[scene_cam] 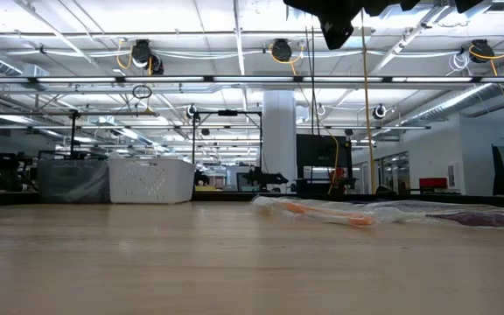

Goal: Pick & Place Toothbrushes
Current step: Put the blue toothbrush into the orange bin

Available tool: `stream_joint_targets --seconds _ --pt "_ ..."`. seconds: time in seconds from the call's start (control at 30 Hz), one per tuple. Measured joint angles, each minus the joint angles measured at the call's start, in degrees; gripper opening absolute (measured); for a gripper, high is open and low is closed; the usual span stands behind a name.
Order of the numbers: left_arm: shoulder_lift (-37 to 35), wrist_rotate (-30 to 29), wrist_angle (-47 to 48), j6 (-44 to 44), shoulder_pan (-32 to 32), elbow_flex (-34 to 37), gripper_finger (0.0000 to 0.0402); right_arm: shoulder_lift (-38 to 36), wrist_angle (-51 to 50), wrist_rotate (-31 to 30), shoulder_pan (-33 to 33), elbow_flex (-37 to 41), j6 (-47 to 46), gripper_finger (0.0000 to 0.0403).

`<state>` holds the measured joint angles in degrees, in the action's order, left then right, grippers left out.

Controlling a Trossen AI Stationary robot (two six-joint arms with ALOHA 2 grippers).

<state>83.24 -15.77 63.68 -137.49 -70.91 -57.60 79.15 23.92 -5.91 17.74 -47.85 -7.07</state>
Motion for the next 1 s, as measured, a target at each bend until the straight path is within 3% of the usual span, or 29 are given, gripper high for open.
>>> stream_joint_targets --seconds 0.27,1.0 --pt "0.00 -0.82 0.52 0.02 0.00 0.00 0.0048 0.00 0.07 0.00 0.00 0.01 0.00 0.0093" --pt "-2.73 -2.61 1.84 1.92 0.00 0.00 0.0052 0.00 0.01 0.00 0.00 0.01 0.00 0.0093"
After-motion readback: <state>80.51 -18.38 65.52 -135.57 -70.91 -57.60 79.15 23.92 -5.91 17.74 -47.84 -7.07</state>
